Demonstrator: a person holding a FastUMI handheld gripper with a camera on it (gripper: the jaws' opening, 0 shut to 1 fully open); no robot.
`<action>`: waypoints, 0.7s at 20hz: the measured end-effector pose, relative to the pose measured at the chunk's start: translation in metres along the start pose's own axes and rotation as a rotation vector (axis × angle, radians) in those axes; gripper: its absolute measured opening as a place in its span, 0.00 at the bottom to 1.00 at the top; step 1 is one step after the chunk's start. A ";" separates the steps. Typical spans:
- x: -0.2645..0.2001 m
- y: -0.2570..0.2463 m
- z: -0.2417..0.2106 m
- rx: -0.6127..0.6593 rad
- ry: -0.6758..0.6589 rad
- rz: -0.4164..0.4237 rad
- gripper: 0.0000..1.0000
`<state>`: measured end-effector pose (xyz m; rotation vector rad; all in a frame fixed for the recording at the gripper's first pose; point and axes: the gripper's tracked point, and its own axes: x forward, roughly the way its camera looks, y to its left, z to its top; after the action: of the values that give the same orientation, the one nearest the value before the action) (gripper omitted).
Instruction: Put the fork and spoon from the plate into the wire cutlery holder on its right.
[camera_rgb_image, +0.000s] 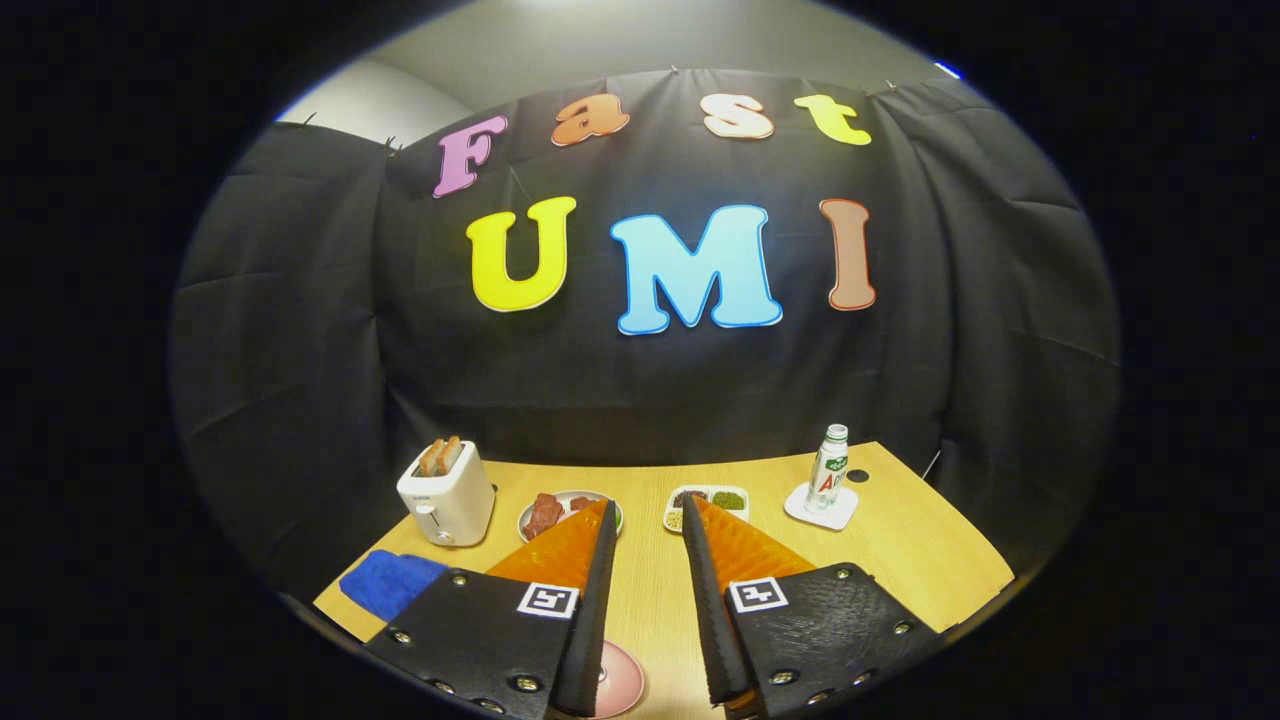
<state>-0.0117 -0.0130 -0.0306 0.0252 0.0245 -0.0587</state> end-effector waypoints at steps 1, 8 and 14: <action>0.001 0.003 -0.007 -0.004 0.019 0.007 0.41; 0.014 0.025 -0.083 -0.020 0.249 0.067 0.41; 0.011 0.046 -0.187 -0.043 0.569 0.125 0.41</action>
<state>-0.0027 0.0374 -0.2163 -0.0008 0.5927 0.0758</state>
